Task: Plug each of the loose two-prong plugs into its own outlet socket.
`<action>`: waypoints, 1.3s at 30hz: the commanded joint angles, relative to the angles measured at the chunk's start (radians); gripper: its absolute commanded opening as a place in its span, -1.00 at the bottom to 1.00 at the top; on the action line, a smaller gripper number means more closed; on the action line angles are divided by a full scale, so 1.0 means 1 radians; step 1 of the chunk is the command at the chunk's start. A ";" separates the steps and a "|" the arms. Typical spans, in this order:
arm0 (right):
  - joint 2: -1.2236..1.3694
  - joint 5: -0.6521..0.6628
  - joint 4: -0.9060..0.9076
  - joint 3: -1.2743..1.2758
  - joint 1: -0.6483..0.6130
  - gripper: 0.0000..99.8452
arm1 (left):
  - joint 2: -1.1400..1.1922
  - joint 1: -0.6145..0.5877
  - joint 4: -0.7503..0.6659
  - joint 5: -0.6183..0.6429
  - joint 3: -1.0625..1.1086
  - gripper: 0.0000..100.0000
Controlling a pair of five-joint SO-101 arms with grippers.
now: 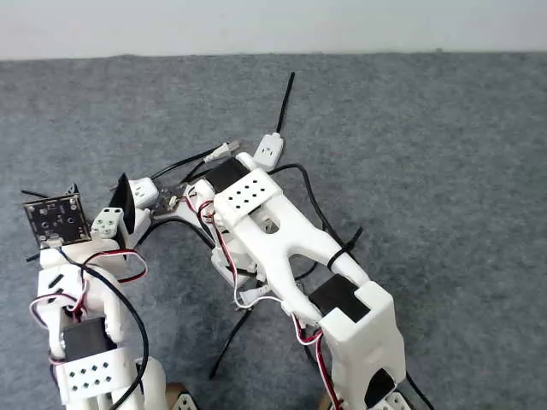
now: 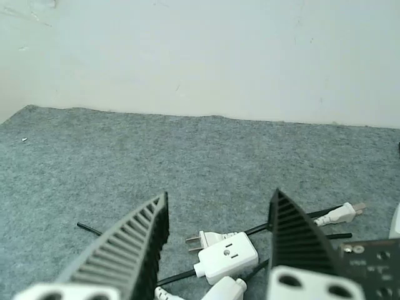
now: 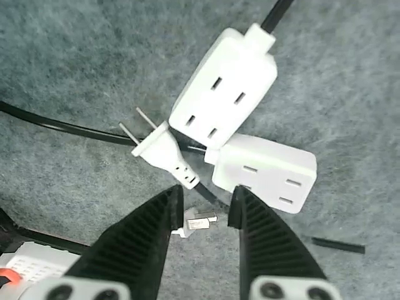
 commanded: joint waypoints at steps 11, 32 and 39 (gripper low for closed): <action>-0.010 -0.029 0.041 -0.003 -0.045 -0.79 | -0.008 -0.005 -0.034 -0.015 -0.015 -0.49; -0.007 -0.083 -0.054 0.199 -0.074 -0.79 | -0.008 -0.052 -0.012 -0.012 -0.045 -0.49; -0.005 -0.068 -0.119 0.212 -0.074 -0.79 | -0.008 -0.052 -0.012 -0.012 -0.045 -0.49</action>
